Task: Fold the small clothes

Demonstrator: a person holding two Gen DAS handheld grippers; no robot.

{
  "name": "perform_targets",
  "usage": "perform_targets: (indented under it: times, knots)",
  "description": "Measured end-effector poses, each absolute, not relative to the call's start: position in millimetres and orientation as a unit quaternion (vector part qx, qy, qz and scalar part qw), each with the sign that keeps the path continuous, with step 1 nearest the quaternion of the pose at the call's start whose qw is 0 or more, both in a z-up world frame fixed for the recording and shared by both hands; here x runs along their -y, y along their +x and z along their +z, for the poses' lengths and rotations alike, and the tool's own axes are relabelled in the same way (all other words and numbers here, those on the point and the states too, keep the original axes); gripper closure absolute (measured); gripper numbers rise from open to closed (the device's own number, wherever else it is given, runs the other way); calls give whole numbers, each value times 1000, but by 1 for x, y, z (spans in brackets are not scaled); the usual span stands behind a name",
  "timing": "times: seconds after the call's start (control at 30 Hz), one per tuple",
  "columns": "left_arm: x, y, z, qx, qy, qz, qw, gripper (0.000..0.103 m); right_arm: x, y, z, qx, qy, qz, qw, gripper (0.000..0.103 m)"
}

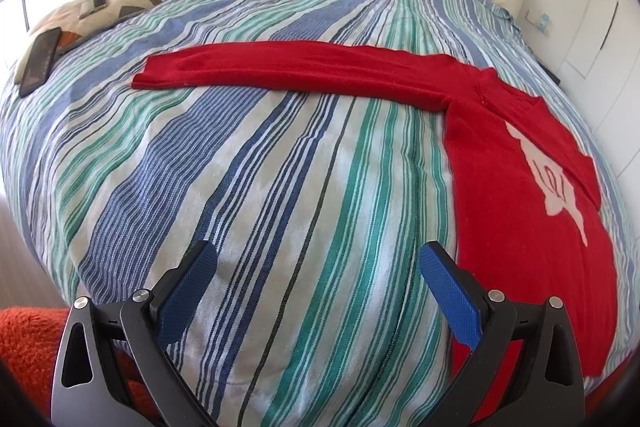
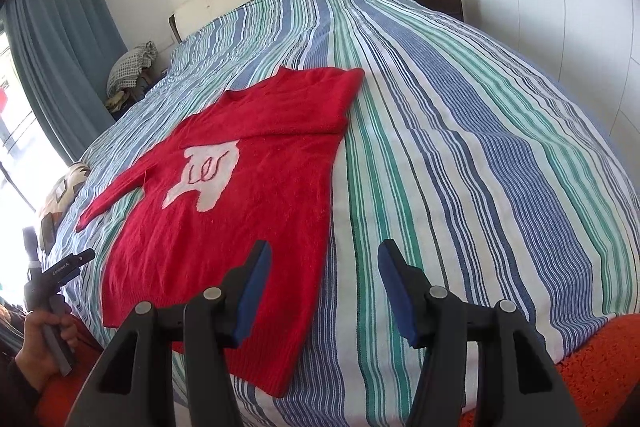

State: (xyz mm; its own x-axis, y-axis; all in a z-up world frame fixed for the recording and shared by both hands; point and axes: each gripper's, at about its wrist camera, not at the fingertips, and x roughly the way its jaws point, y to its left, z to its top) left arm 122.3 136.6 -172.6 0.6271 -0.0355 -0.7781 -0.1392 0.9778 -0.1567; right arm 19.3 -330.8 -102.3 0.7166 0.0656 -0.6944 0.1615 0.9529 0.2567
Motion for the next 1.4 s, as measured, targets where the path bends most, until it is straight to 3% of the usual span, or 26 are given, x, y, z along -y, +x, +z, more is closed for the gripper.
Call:
perform_targets:
  times: [1.4]
  knots:
    - [-137, 124, -175, -437, -106, 31, 893, 1, 335, 17, -101, -373, 146, -33, 916, 47]
